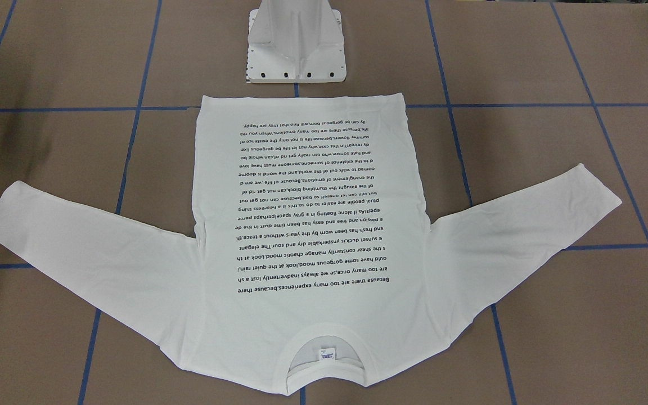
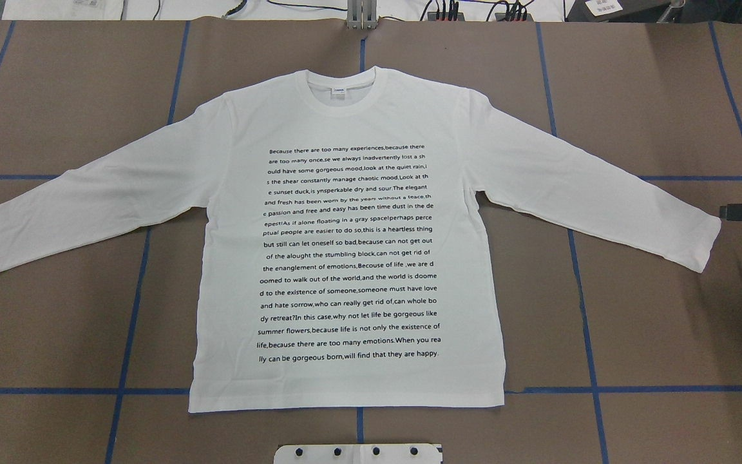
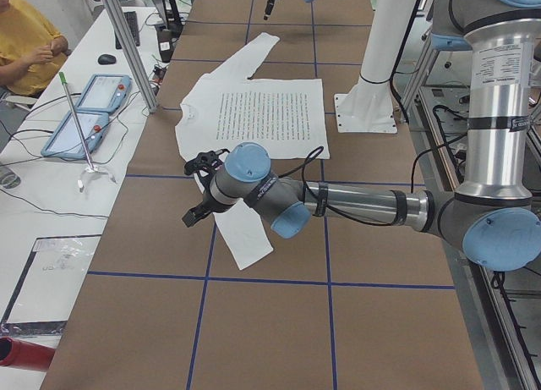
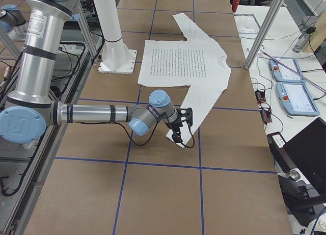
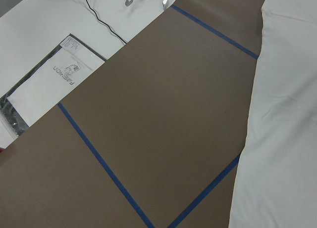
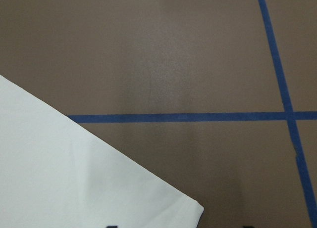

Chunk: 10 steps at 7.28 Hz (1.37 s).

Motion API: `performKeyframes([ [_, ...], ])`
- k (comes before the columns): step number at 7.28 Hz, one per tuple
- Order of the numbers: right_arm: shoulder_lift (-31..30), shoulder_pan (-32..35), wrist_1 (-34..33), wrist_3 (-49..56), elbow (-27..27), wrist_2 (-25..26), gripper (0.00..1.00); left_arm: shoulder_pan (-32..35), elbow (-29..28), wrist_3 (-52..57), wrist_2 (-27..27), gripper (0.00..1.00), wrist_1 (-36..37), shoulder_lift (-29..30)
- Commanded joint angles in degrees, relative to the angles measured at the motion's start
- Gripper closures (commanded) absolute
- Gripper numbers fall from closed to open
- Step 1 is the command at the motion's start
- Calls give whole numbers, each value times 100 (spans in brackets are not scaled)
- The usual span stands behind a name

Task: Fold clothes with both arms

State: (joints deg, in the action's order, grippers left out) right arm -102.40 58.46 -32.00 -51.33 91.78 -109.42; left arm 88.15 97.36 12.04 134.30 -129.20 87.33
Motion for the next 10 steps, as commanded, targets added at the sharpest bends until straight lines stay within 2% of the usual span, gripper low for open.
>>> performKeyframes([
  [1,517,-186,782,-158,-1036,78,20,0,20,0,0,0,-9,-6],
  [2,641,-195,826,-167,-1240,87,24,0,20,0,0,0,-9,-6],
  [6,572,-204,905,-175,-1286,70,30,0,-24,0,9,0,-9,-6],
  [7,563,-212,914,-175,-1269,70,37,0,-33,9,9,0,-9,-6],
  [8,563,-247,914,-175,-1260,61,46,0,-42,9,9,0,-9,-6],
  [9,563,-256,914,-175,-1242,26,66,0,-42,9,9,0,-9,-6],
  [10,563,-265,941,-175,-1233,-9,93,0,-42,9,9,0,-9,-23],
])
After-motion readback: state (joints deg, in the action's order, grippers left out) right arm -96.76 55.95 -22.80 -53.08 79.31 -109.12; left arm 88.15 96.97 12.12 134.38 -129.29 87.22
